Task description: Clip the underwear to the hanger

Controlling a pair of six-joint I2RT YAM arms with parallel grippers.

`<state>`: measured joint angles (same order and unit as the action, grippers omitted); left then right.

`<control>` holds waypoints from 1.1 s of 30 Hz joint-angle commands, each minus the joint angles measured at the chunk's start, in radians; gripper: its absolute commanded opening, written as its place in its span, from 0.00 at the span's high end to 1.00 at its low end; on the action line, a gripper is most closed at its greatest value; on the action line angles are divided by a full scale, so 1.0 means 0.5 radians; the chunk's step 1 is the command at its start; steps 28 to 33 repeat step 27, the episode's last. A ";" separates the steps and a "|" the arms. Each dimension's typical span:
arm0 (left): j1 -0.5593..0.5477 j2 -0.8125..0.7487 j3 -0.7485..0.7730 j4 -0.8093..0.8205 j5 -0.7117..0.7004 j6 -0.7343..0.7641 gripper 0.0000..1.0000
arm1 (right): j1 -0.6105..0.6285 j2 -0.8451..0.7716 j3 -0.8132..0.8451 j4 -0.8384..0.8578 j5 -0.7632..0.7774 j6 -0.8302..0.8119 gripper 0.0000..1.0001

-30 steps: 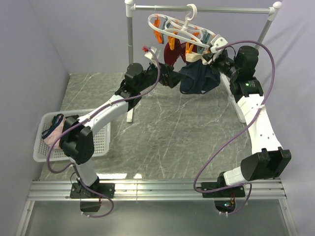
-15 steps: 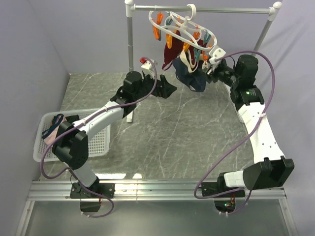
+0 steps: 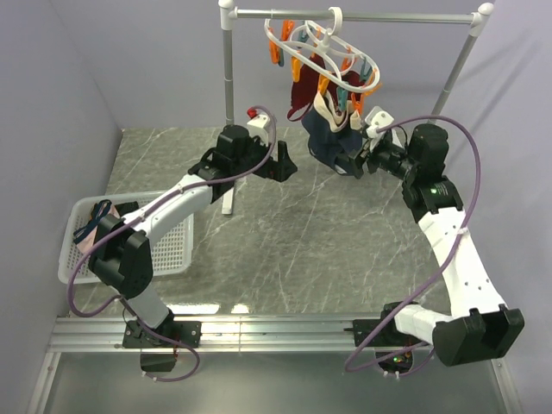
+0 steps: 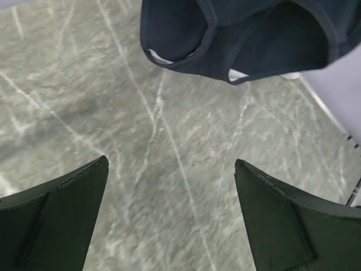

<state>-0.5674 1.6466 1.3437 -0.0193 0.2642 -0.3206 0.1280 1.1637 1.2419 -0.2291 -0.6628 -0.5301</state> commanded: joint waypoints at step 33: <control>0.380 -0.584 -0.190 -0.857 -0.651 0.341 0.00 | -0.204 -0.499 -0.787 -0.149 0.543 0.851 0.08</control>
